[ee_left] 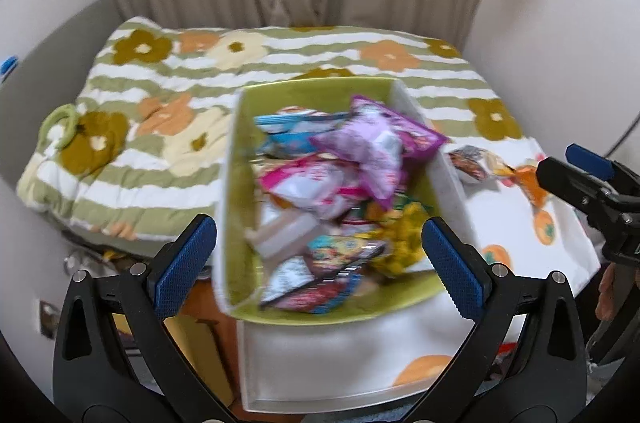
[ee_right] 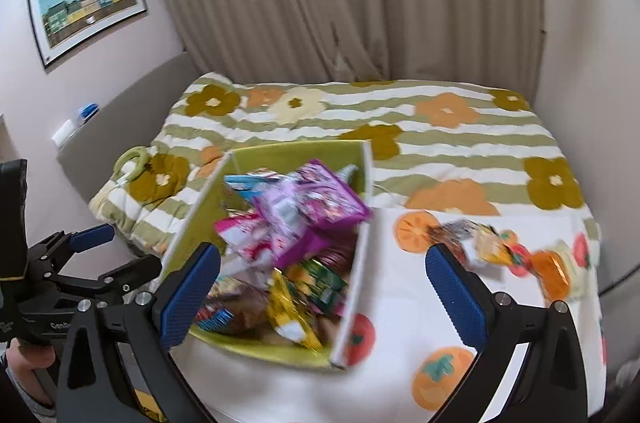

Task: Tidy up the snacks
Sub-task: 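Move both tools back toward the last two snack bags, then grasp the yellow barbecue chip bag with the left tool while the right tool grasps the orange-and-cream bag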

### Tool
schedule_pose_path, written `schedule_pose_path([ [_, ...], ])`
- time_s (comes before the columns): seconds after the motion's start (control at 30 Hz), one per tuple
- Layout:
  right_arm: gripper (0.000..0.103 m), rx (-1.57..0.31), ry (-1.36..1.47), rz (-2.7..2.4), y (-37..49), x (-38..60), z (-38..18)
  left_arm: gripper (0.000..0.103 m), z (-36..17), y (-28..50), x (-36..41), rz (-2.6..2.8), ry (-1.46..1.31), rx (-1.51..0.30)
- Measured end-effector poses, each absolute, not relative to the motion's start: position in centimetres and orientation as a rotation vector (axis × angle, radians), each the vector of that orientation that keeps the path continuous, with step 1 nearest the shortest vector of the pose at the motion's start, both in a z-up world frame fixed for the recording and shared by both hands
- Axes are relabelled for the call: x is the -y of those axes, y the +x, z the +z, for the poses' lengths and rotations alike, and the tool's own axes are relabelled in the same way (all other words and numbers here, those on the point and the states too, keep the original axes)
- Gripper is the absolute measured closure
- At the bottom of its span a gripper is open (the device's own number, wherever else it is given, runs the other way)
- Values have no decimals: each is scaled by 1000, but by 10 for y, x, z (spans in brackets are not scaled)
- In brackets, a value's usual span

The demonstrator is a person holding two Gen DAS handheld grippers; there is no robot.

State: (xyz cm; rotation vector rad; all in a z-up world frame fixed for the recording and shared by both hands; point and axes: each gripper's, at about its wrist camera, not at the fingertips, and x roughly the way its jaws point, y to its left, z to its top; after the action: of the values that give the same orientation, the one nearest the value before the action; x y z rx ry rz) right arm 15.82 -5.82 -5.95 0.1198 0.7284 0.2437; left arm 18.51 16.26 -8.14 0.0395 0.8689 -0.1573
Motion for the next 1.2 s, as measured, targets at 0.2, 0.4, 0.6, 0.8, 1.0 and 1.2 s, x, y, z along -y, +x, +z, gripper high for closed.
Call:
schedule_pose_path([
  [0.2,1,-721,152,127,132,114,-62,1,-80,187,-97,-289,75,-861],
  [0.4,1,-737,145,52,120,182,-70,1,-84,196,-20,-343,117,-856],
  [0.6,1,-776,115,36,133,253,-84,1,-103,221,62,-351,127,-896],
  [0.8,1,-829,61,52,164,310,-110,1,-134,257,137,-324,135,-947],
  [1.0,1,-877,48,117,201,342,-144,1,-178,300,189,-294,237,-1017],
  [1.2,1,-951,1,182,232,344,-185,1,-239,335,212,-264,363,-1128],
])
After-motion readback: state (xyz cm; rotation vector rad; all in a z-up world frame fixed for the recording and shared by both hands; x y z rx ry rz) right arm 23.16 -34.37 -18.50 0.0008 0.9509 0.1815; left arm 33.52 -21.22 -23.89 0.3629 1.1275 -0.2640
